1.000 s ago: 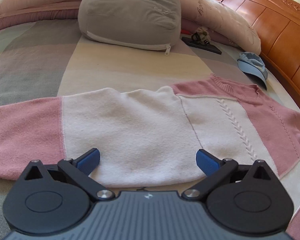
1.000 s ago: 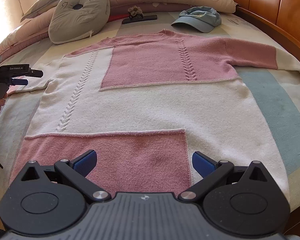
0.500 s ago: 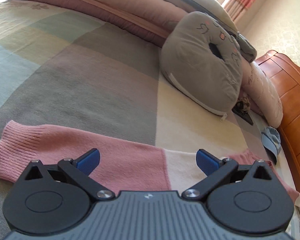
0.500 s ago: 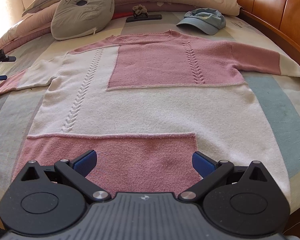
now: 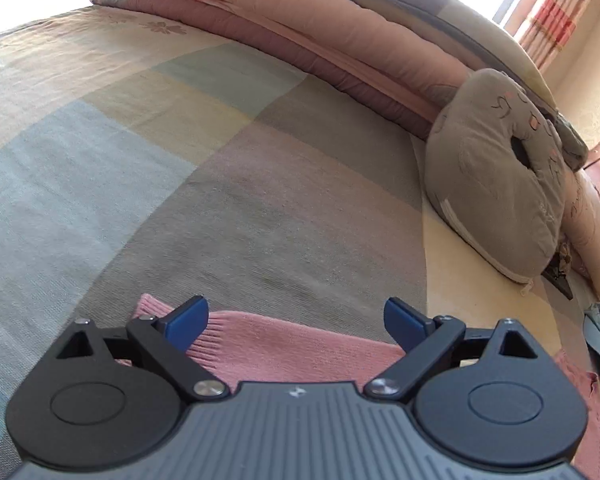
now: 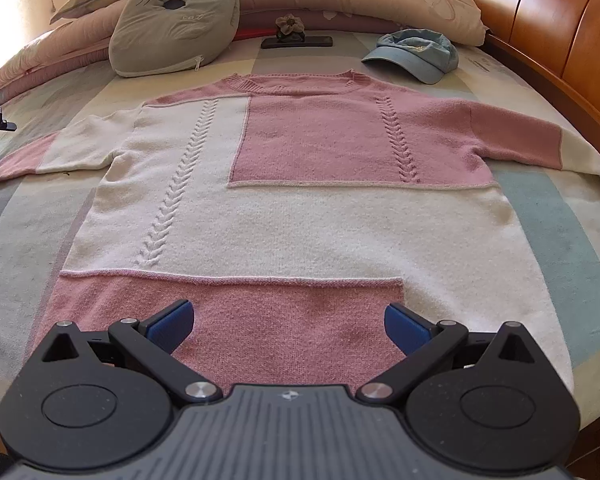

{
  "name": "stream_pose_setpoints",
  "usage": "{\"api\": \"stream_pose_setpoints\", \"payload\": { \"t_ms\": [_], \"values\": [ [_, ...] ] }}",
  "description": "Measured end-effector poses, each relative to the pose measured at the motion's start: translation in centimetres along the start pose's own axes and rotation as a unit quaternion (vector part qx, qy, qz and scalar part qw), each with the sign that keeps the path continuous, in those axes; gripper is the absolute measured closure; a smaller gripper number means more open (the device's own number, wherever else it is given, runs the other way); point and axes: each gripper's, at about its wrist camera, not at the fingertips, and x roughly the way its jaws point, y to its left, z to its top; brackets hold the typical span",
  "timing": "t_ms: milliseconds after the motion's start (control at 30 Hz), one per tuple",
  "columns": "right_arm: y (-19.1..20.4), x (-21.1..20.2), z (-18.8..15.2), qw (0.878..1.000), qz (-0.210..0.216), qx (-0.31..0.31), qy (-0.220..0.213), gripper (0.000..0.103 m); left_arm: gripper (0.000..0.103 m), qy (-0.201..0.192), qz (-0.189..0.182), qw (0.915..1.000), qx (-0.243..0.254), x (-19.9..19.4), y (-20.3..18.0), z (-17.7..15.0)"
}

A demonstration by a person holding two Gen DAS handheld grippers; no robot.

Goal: Fold clothes

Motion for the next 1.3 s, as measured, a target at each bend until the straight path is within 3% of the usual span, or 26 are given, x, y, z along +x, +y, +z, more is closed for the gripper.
{"api": "stream_pose_setpoints", "payload": {
  "t_ms": [67,167,300,400,467,567,667,733,900,1033,1100,1167,1200,1300],
  "values": [
    [0.1,-0.1,0.1,1.0,0.002,0.0,-0.002,0.0,0.008,0.025,-0.054,0.998,0.021,0.2,-2.9,-0.5],
    [0.4,-0.2,0.0,1.0,0.002,-0.003,-0.003,0.0,0.008,0.063,-0.133,0.9878,0.051,1.2,-8.7,-1.9],
    [0.7,-0.8,-0.3,1.0,-0.003,-0.01,-0.006,0.0,0.008,0.122,-0.172,0.974,0.084,4.3,-15.5,-4.3],
    [0.4,-1.5,-0.5,1.0,-0.009,-0.009,-0.011,0.0,0.008,0.139,-0.149,0.9749,0.091,6.8,-17.7,-5.6],
    [0.1,-1.9,-0.7,1.0,-0.012,-0.004,-0.015,0.0,0.009,0.141,-0.109,0.9801,0.087,8.6,-17.7,-6.1],
    [-0.7,-2.3,-1.0,1.0,-0.014,0.003,-0.018,0.0,0.009,0.099,-0.093,0.9858,0.098,9.4,-17.8,-6.1],
    [-1.5,-2.1,-1.2,1.0,-0.015,0.017,-0.016,0.0,0.009,0.093,-0.066,0.989,0.094,9.8,-18.6,-5.5],
    [-1.9,-2.0,-1.3,0.999,-0.014,0.026,-0.016,0.0,0.009,0.097,-0.058,0.9887,0.098,9.1,-19.2,-5.3],
    [-2.4,-1.8,-1.6,0.999,-0.004,0.032,-0.017,0.0,0.008,0.101,-0.064,0.9794,0.162,6.5,-20.6,-6.8],
    [-2.7,-1.4,-1.9,0.999,0.004,0.036,-0.011,0.0,0.008,0.113,-0.033,0.9832,0.14,7.8,-18.2,-7.3],
    [-2.9,-1.4,-2.0,0.999,0.006,0.037,-0.012,0.0,0.008,0.092,-0.01,0.9862,0.137,7.9,-17.7,-6.8],
    [-3.2,-1.4,-2.0,0.999,0.007,0.04,-0.013,0.0,0.009,0.079,0.045,0.9862,0.138,7.7,-18.3,-6.2],
    [-3.4,-1.5,-2.0,0.999,0.007,0.041,-0.014,0.0,0.009,0.079,0.05,0.9854,0.142,7.3,-18.9,-6.1],
    [-4.0,-1.5,-2.0,0.999,0.006,0.046,-0.02,0.0,0.008,0.075,0.002,0.9804,0.182,5.2,-21.5,-7.0]
  ]
}}
